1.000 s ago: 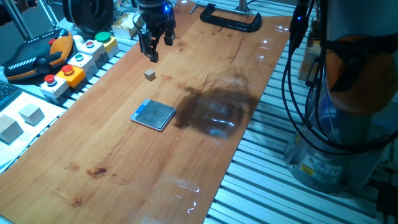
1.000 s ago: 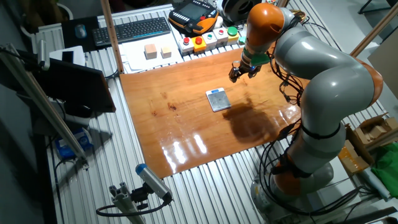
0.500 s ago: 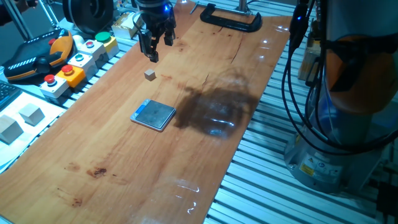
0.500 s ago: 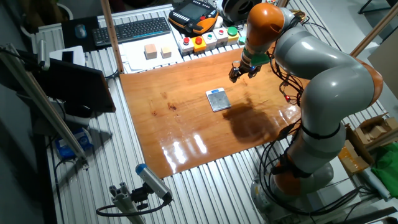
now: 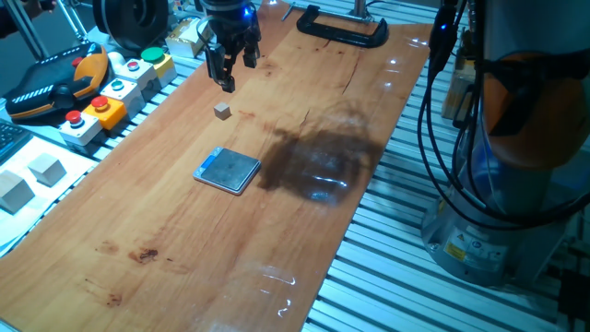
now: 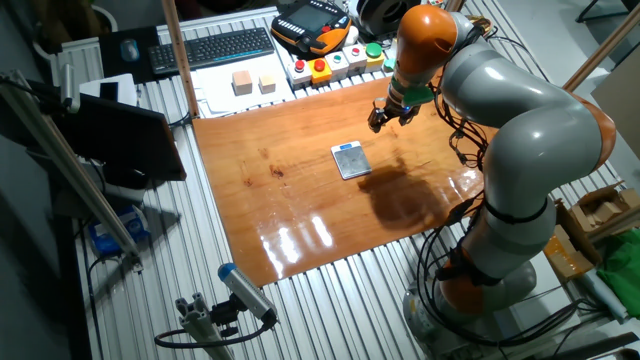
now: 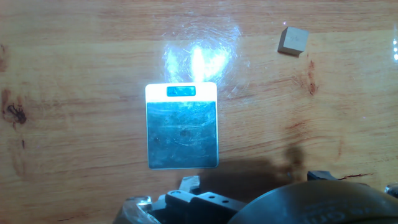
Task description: Place the block on the scale
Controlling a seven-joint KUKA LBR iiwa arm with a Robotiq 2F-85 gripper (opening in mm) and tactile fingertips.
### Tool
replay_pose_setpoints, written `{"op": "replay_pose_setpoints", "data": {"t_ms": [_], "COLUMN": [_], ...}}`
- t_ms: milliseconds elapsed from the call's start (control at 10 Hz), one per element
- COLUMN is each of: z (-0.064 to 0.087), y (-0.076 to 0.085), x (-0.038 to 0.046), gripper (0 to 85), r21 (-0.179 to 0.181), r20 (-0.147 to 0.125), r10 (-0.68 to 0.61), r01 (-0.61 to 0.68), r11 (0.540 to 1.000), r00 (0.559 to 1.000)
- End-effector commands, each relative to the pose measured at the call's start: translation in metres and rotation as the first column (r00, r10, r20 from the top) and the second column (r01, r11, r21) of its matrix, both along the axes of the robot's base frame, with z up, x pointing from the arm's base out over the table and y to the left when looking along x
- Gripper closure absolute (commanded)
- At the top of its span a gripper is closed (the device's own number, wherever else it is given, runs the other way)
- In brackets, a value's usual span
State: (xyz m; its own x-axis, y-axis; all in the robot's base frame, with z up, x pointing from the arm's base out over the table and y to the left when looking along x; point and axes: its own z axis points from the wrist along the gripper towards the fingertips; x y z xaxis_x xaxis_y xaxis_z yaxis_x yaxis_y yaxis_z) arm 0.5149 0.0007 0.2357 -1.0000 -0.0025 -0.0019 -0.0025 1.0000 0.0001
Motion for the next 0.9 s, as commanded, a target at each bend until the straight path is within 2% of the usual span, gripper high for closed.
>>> {"op": "replay_pose_setpoints", "data": {"t_ms": [0,200,800], "z": [0.0,0.0038,0.0031], "y": [0.0,0.0012,0.0011], "x": [0.0,0.0005,0.0006], "gripper": [84.3,84.3,84.3], "r21": [-0.031,-0.034,-0.034], "r20": [0.026,0.018,0.026], "r10": [0.022,0.02,0.02], "r01": [-0.021,-0.019,-0.019], "r11": [0.999,0.999,0.999], "r00": [0.999,1.0,0.999]}}
